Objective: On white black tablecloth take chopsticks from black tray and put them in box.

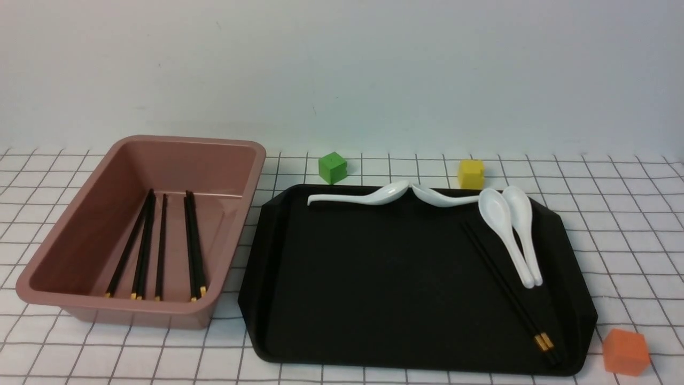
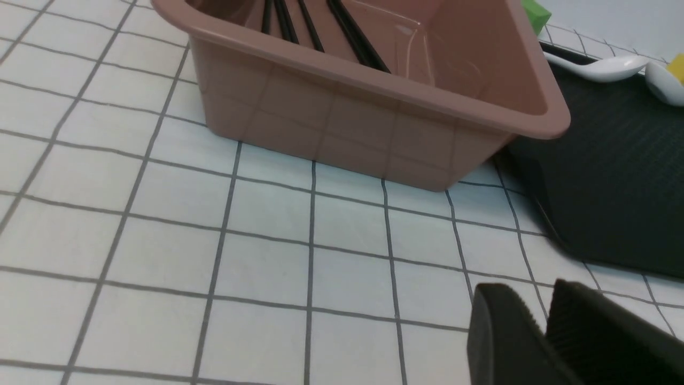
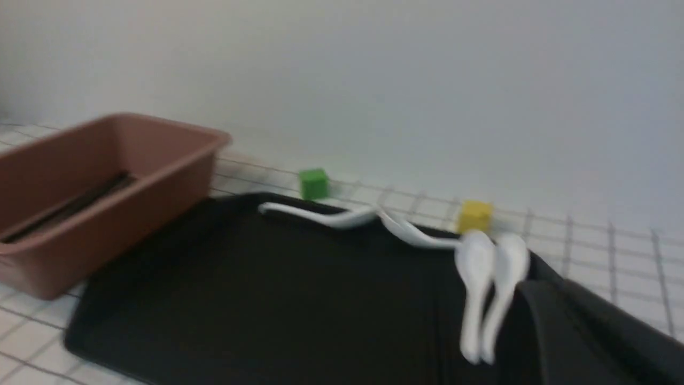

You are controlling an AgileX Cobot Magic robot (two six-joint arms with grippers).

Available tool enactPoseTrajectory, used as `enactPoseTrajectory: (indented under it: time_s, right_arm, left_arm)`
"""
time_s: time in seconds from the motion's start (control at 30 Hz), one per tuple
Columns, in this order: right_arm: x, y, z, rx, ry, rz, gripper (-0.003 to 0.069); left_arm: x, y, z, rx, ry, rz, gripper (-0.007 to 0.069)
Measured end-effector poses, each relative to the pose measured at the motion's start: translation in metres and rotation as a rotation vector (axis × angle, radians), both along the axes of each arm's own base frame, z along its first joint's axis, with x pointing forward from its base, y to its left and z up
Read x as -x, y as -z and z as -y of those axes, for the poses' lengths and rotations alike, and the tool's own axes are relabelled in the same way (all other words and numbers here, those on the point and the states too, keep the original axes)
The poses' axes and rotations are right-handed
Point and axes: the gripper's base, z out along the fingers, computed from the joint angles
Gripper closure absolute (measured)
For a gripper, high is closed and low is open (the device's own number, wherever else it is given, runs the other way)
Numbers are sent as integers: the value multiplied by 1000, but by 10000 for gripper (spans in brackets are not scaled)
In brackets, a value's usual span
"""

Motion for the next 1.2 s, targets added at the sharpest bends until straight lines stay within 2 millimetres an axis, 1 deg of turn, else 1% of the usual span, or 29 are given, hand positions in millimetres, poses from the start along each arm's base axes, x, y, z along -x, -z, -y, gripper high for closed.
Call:
enactPoseTrajectory:
  time_s: [0.03,0.1,0.17,0.2,0.3,0.43,0.6,1.2]
  right_arm:
    - [1,4,1,-4,16,-4,634]
    - [5,29,8,-29,101,-30,629]
    - [7,41,10,-44,136,-35,628]
    - [7,43,10,-48,143,-36,627]
    - [7,65,13,-44,195,-68,622]
    - [7,78,14,7,210,-129,618]
    - [8,82,14,39,211,-181,616]
    - [9,82,15,42,211,-184,608]
  left_arm:
    - [0,0,0,0,0,0,473]
    - [0,0,0,0,0,0,473]
    - [0,0,0,0,0,0,473]
    - [0,0,0,0,0,0,473]
    - [0,0,0,0,0,0,473]
    - [0,0,0,0,0,0,473]
    - [0,0,0,0,0,0,468]
    - [0,0,0,0,0,0,459]
